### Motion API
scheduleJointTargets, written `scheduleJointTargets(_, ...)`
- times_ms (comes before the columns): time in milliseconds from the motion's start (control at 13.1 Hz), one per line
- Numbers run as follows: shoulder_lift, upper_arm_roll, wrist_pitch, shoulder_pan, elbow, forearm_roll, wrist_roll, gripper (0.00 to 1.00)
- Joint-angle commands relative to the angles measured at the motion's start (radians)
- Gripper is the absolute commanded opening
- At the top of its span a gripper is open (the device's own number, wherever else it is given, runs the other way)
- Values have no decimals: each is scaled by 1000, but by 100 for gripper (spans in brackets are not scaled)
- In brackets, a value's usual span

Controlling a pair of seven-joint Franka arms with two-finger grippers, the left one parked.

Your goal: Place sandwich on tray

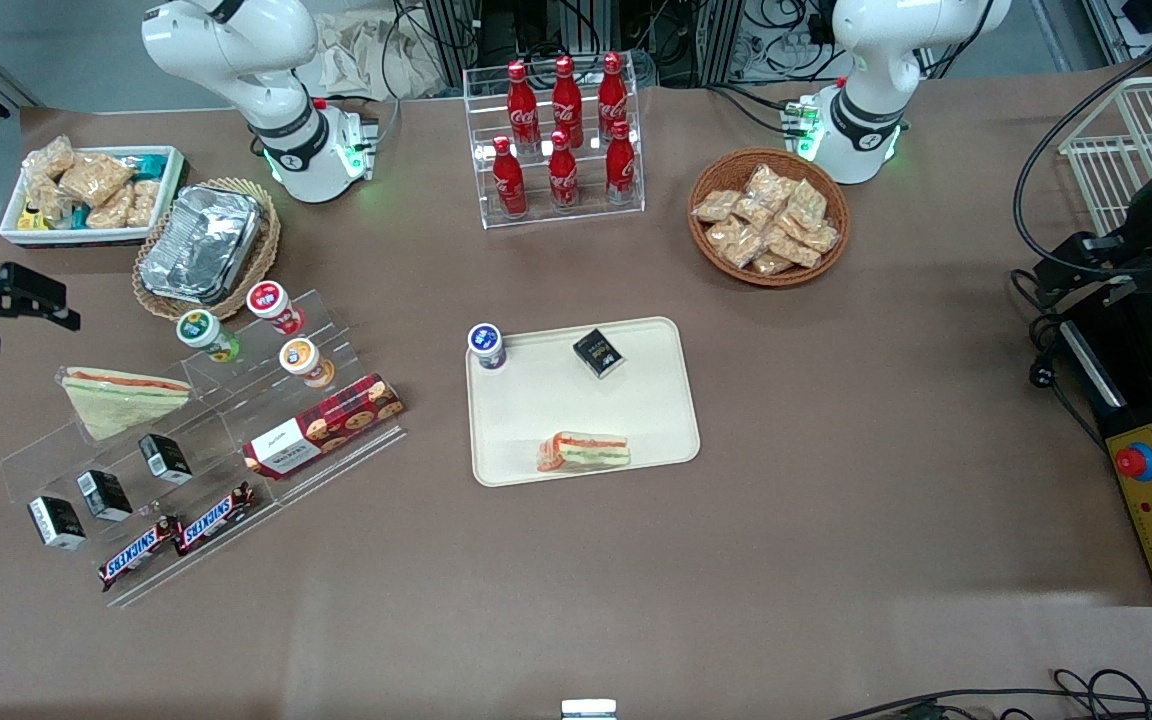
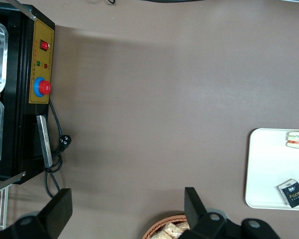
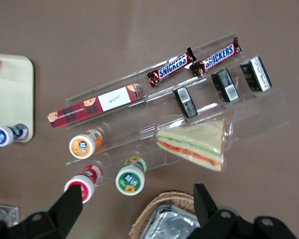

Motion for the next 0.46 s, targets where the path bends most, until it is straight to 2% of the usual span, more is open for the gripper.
scheduleJointTargets(0,-42,30,-22,13,-21,-21,119,99)
scheduleJointTargets(381,-16,28,-23,7,-5,-44,113,99)
